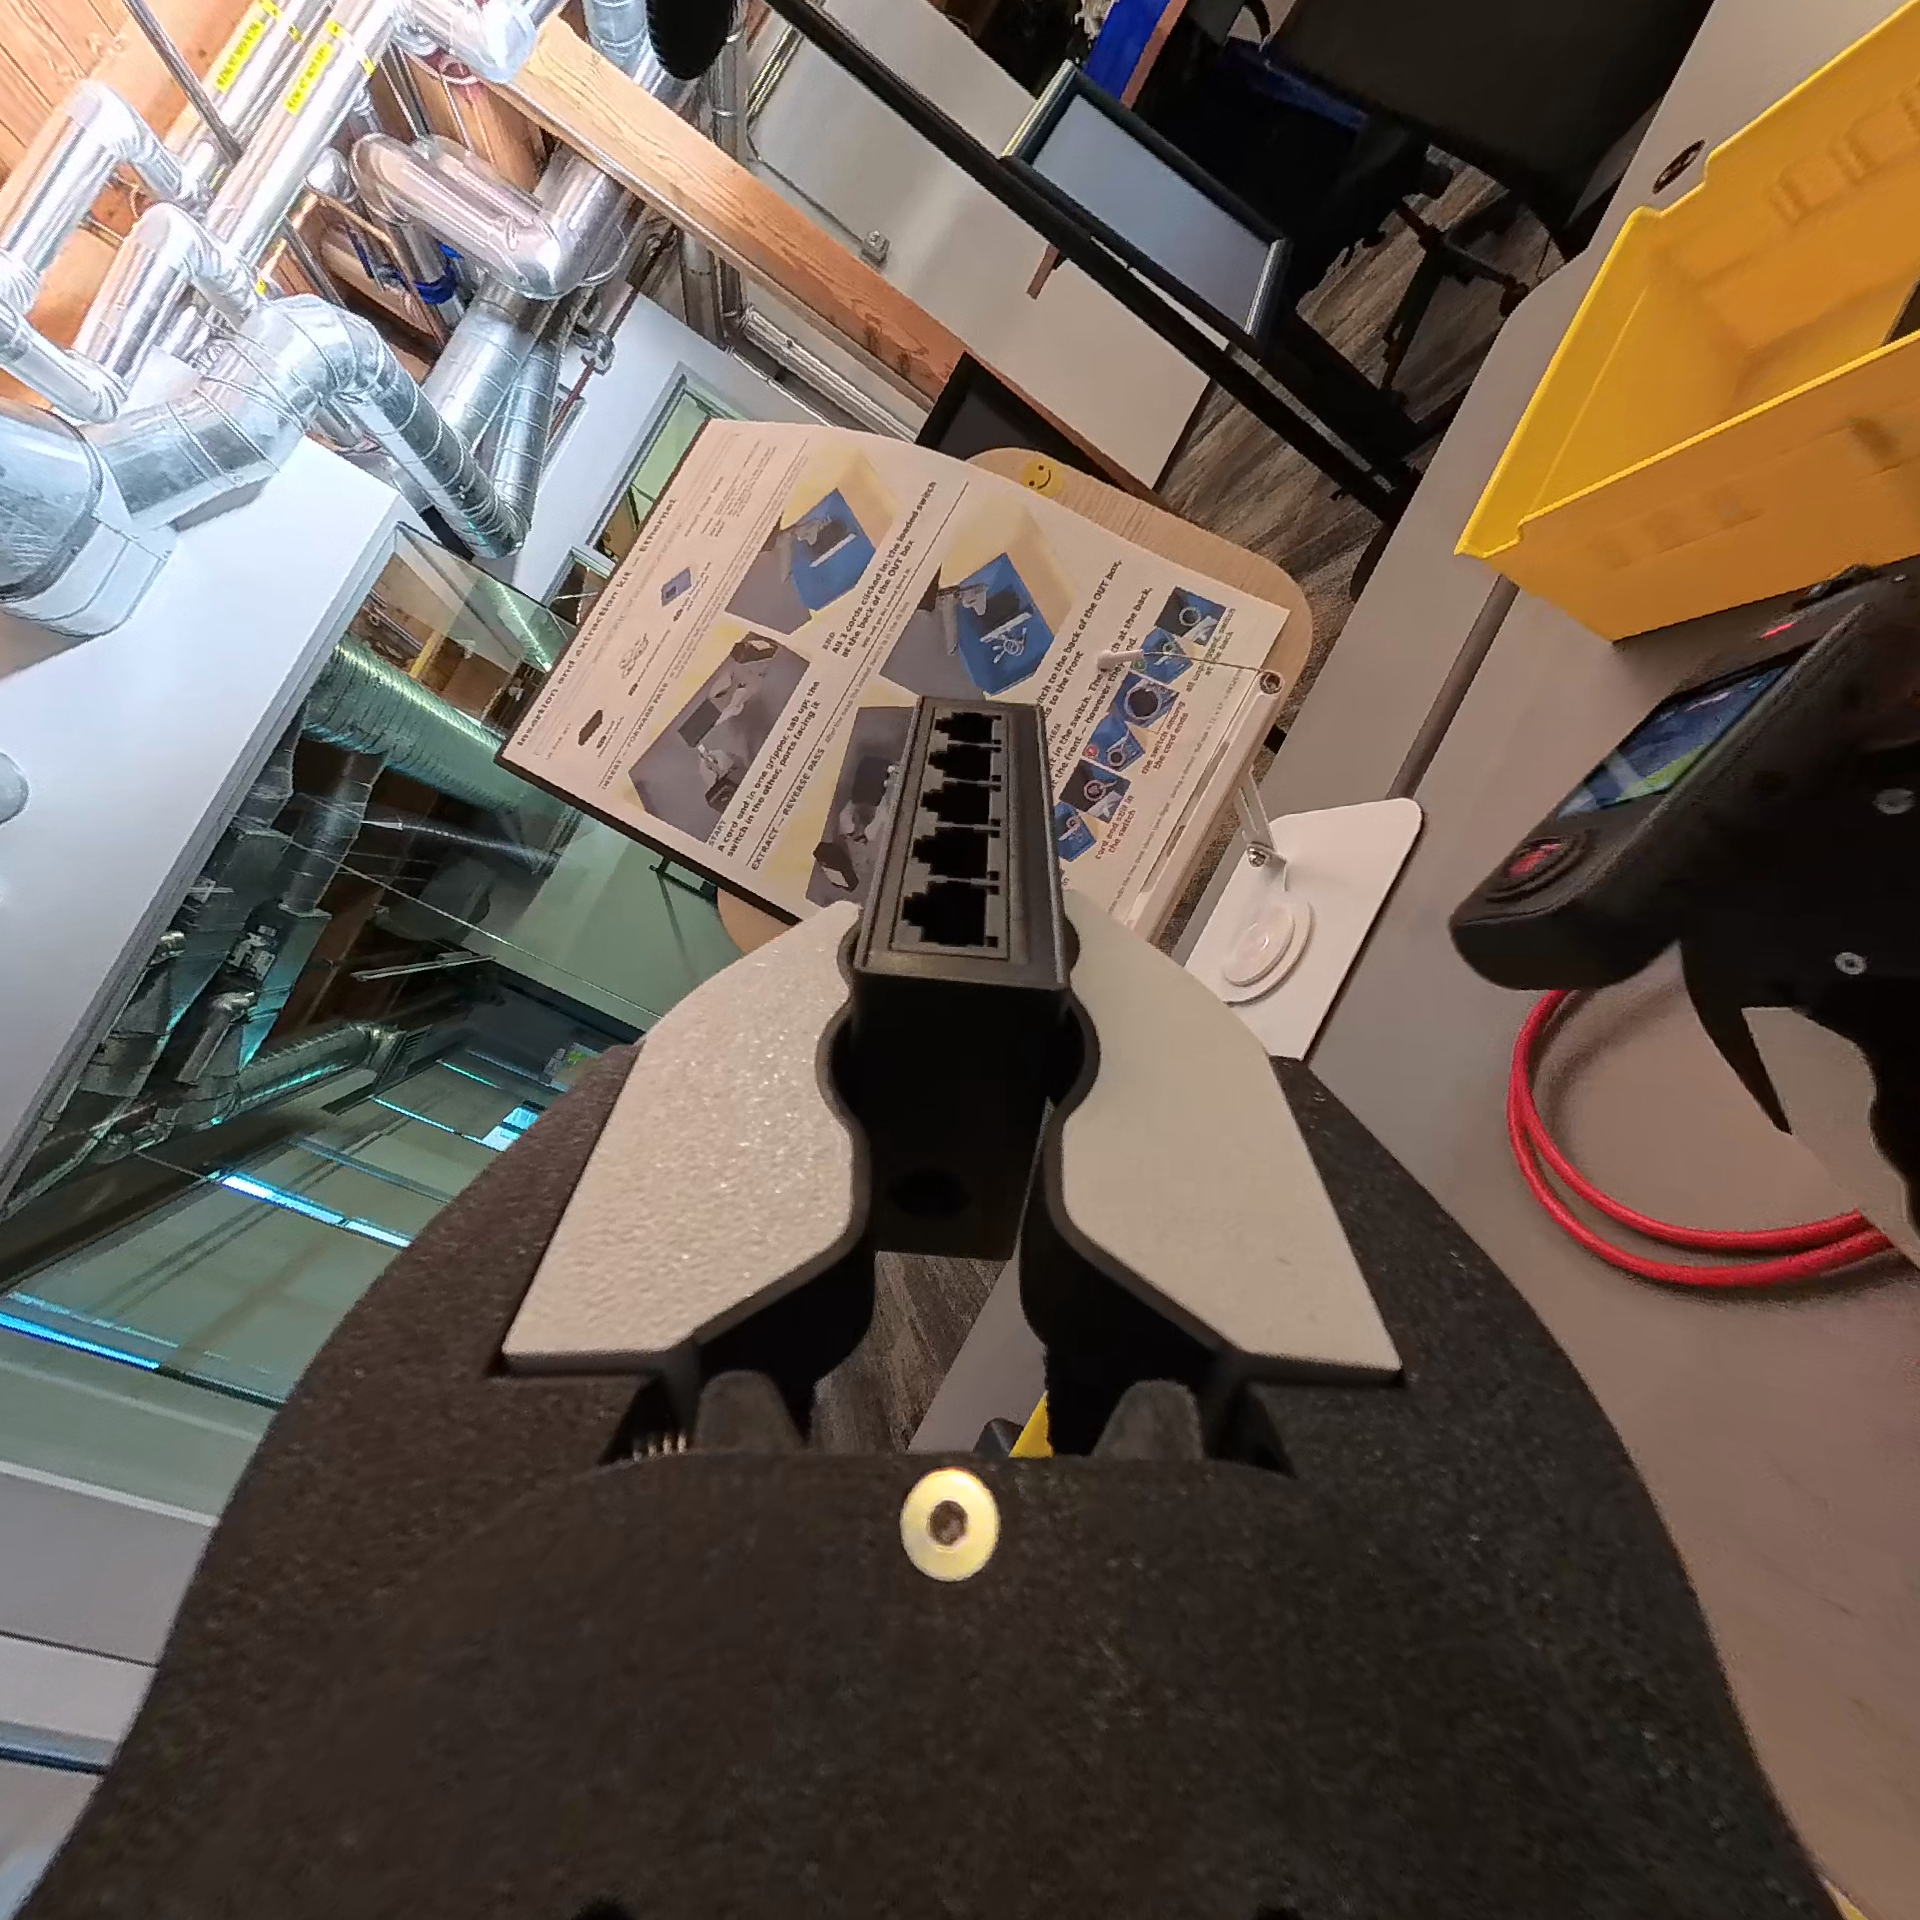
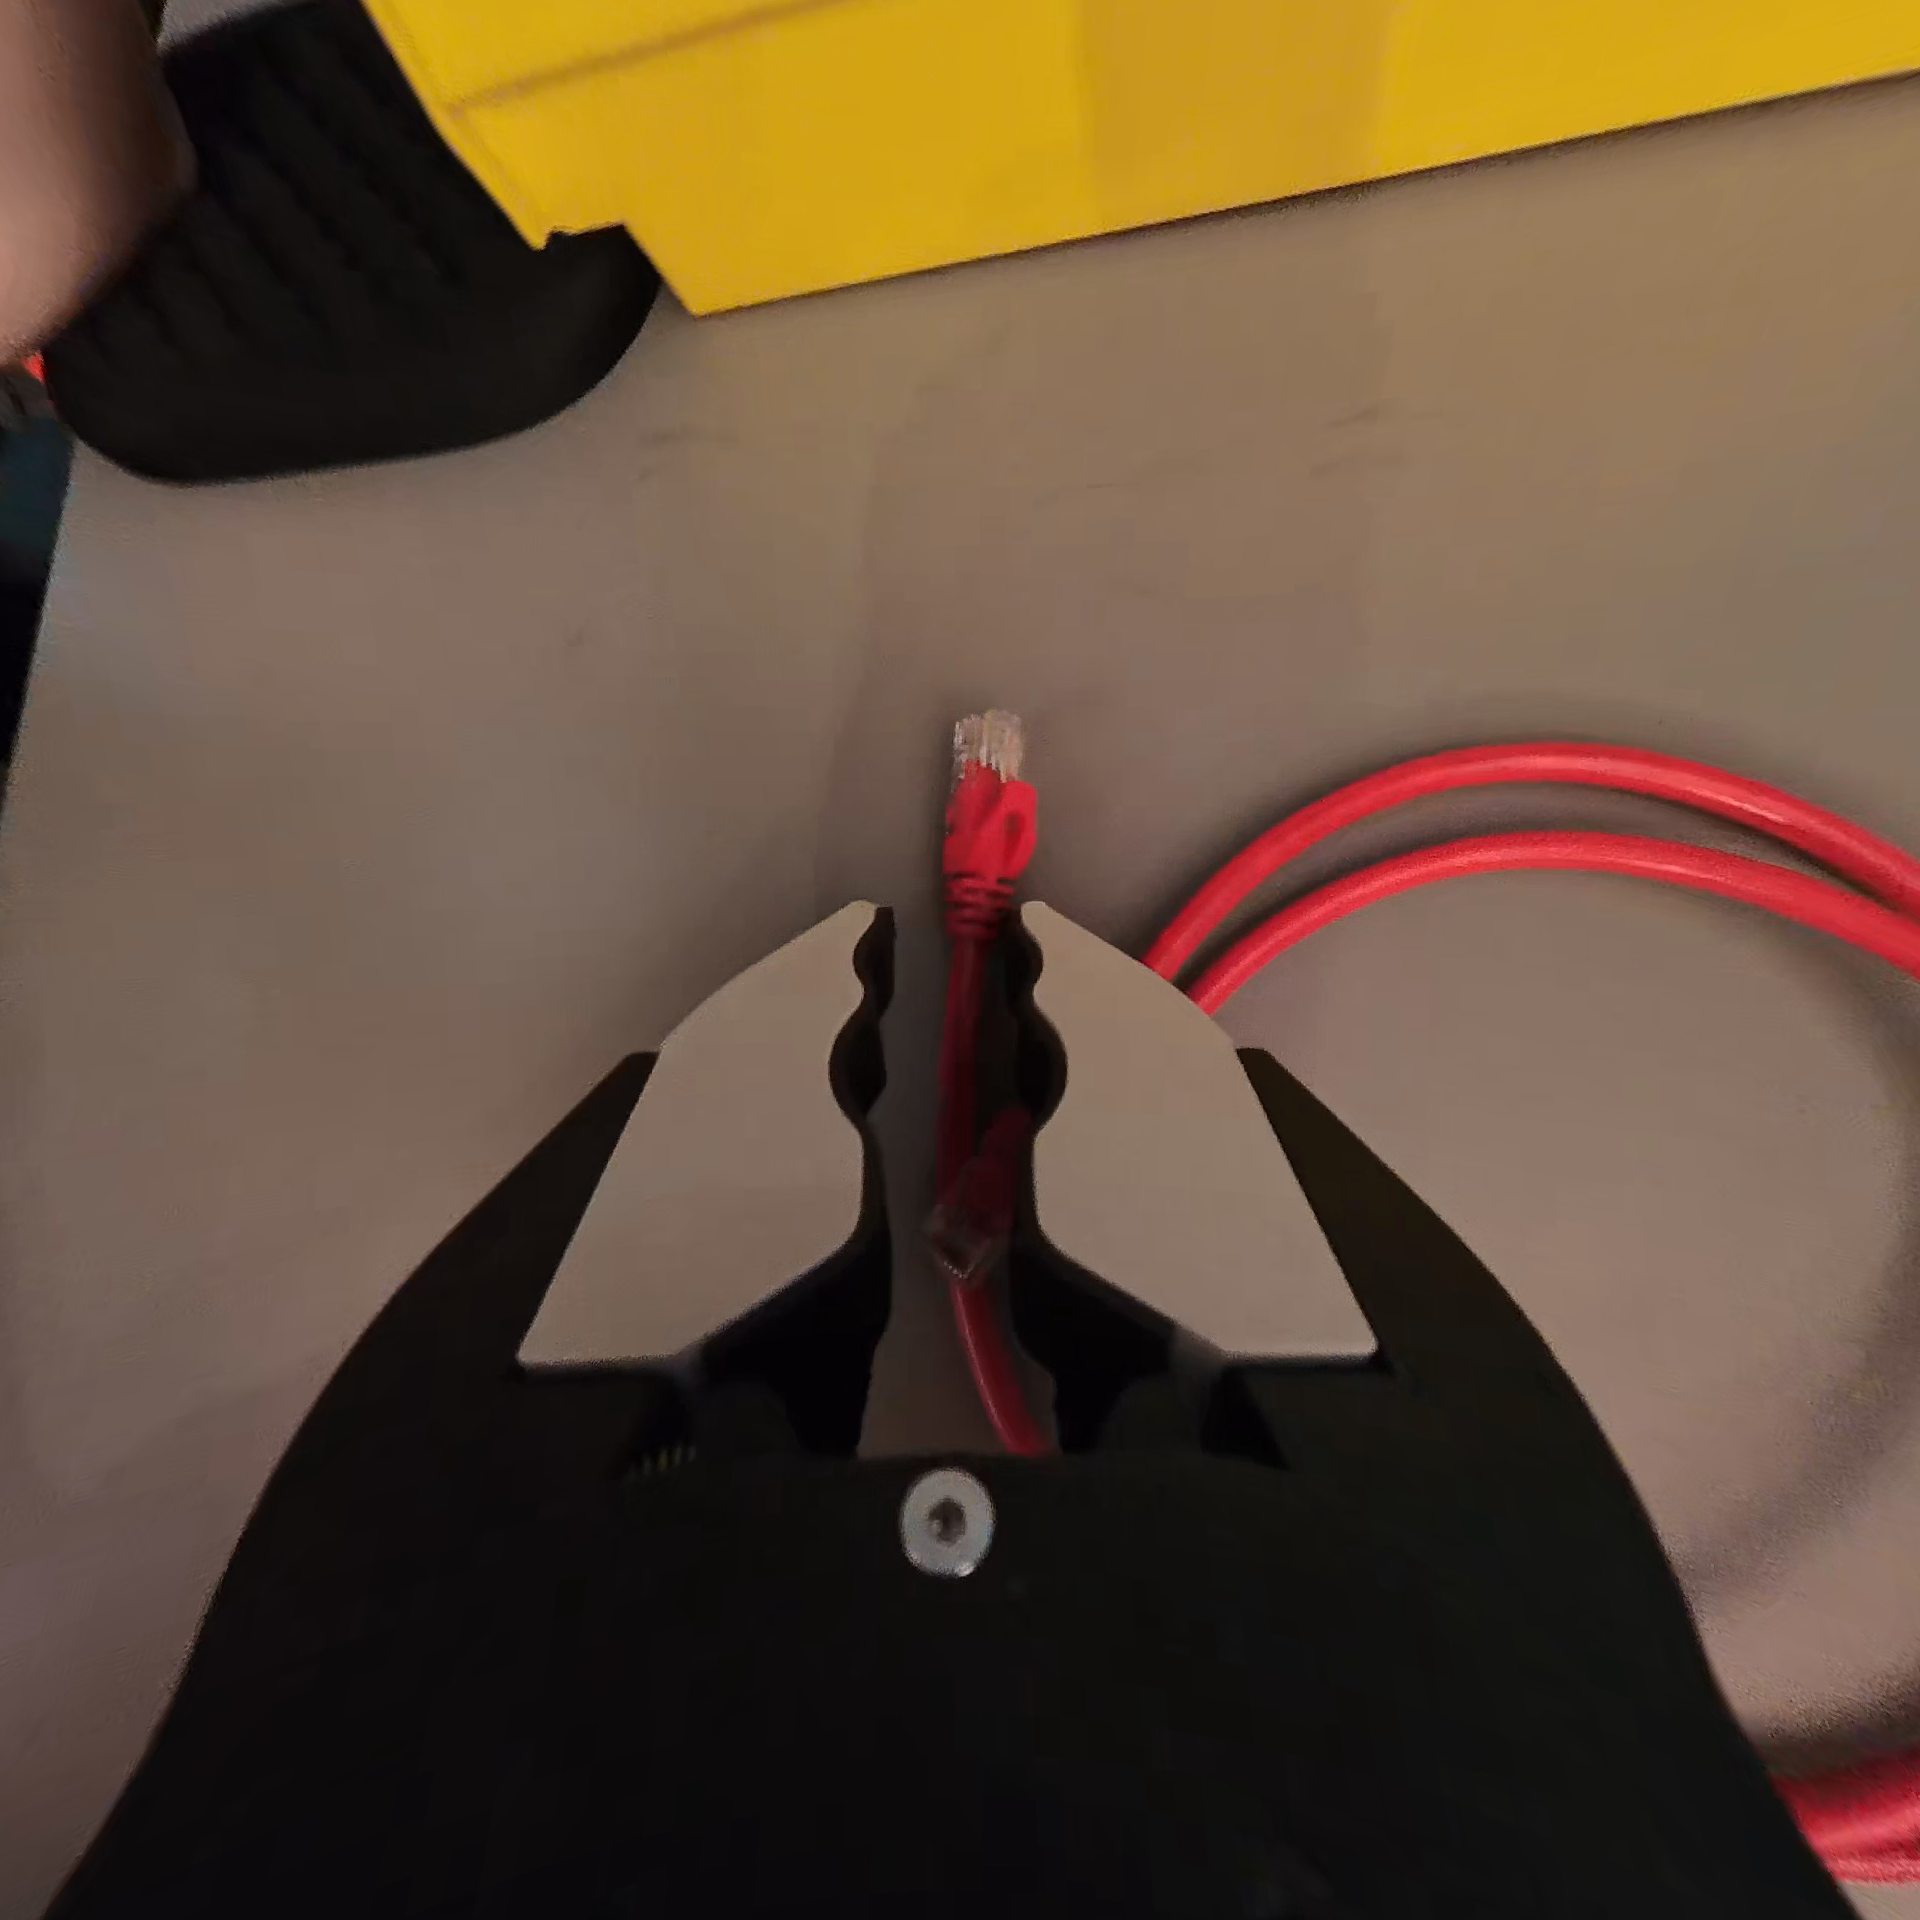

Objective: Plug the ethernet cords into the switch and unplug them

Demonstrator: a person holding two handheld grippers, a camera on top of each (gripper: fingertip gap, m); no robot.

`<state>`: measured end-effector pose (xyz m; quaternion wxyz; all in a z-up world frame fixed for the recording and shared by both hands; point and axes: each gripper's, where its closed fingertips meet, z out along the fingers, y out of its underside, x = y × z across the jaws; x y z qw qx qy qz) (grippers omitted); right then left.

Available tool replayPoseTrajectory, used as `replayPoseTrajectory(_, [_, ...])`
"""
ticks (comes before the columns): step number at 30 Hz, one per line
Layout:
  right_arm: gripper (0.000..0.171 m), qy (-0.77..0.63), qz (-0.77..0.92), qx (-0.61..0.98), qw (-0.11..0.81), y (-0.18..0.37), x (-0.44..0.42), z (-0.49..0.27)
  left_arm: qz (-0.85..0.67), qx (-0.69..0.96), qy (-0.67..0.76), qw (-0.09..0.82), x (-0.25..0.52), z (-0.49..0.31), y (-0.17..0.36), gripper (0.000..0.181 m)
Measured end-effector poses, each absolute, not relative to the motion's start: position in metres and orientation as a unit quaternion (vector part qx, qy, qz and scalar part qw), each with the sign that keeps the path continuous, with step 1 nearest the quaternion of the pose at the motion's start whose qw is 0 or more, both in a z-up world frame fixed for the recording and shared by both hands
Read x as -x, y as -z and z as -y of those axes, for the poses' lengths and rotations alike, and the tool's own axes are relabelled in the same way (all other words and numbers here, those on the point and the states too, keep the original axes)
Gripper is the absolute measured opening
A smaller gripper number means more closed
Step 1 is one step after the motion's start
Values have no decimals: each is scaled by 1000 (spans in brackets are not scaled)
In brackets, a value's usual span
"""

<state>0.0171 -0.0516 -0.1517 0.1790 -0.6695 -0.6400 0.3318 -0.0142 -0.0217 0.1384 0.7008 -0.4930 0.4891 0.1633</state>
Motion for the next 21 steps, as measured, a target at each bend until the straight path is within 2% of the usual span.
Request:
replayPoseTrajectory(17, [30, -339, 584, 719, 167, 144, -4, 31, -486, 492, -160, 705, 14, 23, -141, 29])
replayPoseTrajectory(21, [25, -332, 593, 714, 168, 150, -1, 32, -486, 493, -161, 703, 14, 22, -140, 29])
